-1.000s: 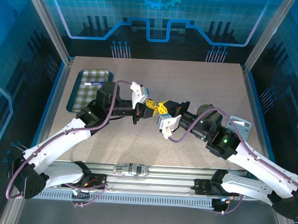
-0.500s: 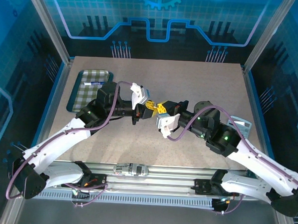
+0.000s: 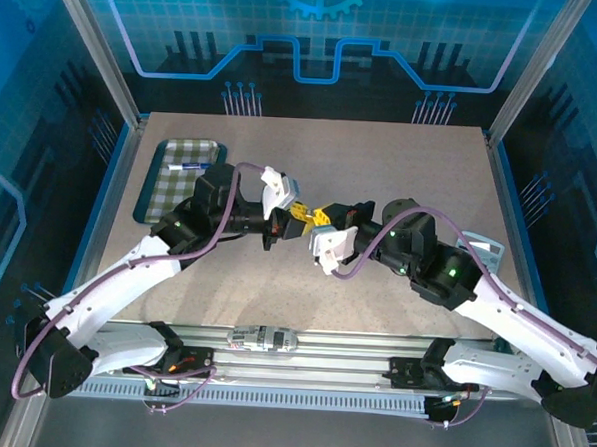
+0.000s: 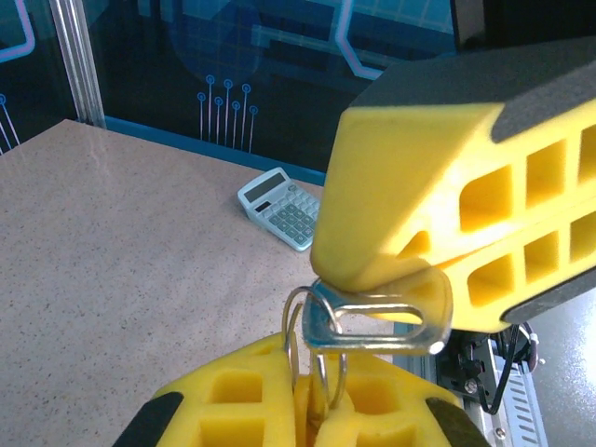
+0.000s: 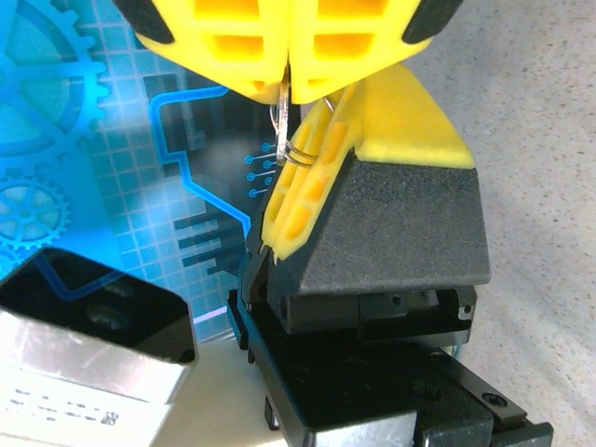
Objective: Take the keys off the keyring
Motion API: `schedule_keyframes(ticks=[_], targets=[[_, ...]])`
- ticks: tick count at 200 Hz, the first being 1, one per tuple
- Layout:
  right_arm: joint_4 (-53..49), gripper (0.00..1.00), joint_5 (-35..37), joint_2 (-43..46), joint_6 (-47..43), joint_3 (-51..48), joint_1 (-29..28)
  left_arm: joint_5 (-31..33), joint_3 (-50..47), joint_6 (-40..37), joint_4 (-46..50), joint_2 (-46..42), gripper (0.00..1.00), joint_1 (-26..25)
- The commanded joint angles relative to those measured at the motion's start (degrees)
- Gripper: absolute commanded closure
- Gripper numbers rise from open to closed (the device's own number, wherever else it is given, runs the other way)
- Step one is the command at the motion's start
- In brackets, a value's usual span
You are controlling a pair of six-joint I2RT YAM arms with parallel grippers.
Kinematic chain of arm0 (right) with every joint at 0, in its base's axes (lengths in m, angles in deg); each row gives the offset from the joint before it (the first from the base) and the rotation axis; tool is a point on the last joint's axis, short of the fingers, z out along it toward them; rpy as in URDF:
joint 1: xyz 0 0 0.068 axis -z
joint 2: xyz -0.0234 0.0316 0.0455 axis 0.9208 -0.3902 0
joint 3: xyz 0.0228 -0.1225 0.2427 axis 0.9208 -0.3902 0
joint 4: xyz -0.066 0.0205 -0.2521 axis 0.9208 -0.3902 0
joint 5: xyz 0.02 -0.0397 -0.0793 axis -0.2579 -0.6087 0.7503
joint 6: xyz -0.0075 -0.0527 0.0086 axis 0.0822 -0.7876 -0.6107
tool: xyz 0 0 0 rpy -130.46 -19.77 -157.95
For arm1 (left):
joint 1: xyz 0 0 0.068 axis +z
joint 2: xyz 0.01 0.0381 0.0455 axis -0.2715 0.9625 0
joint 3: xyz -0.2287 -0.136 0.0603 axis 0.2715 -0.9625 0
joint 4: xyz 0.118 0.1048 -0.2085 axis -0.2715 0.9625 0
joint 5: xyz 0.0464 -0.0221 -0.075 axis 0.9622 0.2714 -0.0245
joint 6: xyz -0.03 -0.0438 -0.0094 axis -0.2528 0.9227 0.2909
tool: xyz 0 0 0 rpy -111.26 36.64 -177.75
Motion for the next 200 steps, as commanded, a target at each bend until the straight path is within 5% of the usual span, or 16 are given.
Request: schedule_keyframes(ticks=[1, 63, 200], targets=[[-25.23, 1.0, -11.95, -0.35, 2.91, -2.52, 0.13, 5.5, 6.12, -0.28, -13.05, -3.64, 1.0, 3.4], [-26.68, 1.0, -6.93, -2.6, -0.52, -2.23, -2.86, 4.78, 6.6, 0.32, -12.93, -3.28, 1.0, 3.59], [-7.46, 1.0, 1.27, -17.81, 5.57, -1.86, -7.22, -2.06, 3.14, 3.99, -17.01, -4.85, 1.0, 2.09]])
